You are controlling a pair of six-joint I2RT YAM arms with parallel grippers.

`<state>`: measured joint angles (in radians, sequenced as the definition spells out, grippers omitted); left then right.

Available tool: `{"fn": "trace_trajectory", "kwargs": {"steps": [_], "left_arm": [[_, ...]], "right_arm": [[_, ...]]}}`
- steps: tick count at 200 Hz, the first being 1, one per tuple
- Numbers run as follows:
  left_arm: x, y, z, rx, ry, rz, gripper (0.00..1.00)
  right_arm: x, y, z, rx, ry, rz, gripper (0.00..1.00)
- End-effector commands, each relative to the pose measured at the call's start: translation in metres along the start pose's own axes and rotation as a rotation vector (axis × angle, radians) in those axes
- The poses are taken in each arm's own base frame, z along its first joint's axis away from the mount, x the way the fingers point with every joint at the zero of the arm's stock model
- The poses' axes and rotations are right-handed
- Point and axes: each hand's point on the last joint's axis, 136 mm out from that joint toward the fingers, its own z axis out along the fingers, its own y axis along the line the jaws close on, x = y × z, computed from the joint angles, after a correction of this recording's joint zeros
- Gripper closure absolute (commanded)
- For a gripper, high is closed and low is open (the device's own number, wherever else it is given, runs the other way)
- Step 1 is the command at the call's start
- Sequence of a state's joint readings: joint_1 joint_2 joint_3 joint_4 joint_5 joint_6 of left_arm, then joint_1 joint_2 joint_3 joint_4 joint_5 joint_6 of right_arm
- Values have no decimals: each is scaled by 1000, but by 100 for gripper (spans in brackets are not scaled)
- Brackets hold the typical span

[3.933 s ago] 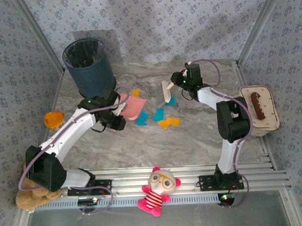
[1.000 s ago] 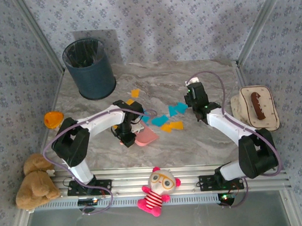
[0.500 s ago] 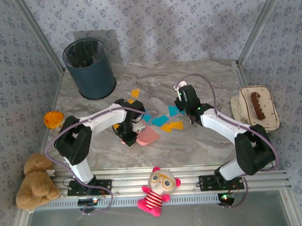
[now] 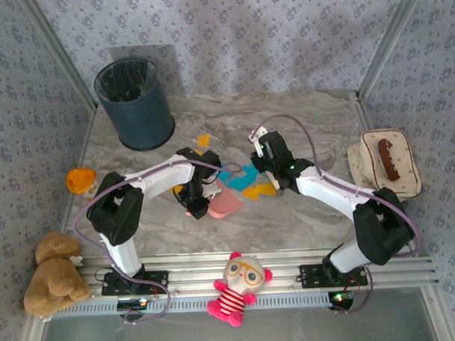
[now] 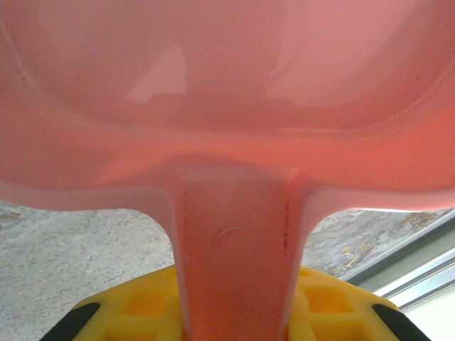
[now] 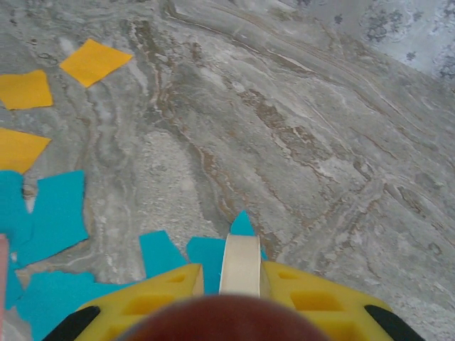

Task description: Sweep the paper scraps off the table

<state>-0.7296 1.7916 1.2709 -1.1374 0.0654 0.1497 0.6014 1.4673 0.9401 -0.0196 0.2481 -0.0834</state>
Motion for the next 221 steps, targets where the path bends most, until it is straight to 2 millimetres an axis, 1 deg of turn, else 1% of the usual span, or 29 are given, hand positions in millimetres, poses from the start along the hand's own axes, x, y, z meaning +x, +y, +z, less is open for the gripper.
{"fn": "trace_trajectory", "kwargs": {"steps": [1, 68, 124, 168, 221], "left_arm": [[-5, 0, -4, -6, 5, 20, 100], [-13, 7, -6, -50, -12, 3, 100], [-19, 7, -6, -61, -22, 4, 100], [-25, 2, -8, -53, -41, 21, 100], [-33, -6, -7, -25, -63, 45, 100]], "right_arm": [[-8, 18, -2, -70, -8, 29, 100], [-16, 50, -9, -180, -35, -2, 100], [-25, 68, -16, -248, -57, -39, 100], [-34, 78, -20, -286, -87, -40, 100], [-44, 83, -20, -304, -117, -28, 100]]}}
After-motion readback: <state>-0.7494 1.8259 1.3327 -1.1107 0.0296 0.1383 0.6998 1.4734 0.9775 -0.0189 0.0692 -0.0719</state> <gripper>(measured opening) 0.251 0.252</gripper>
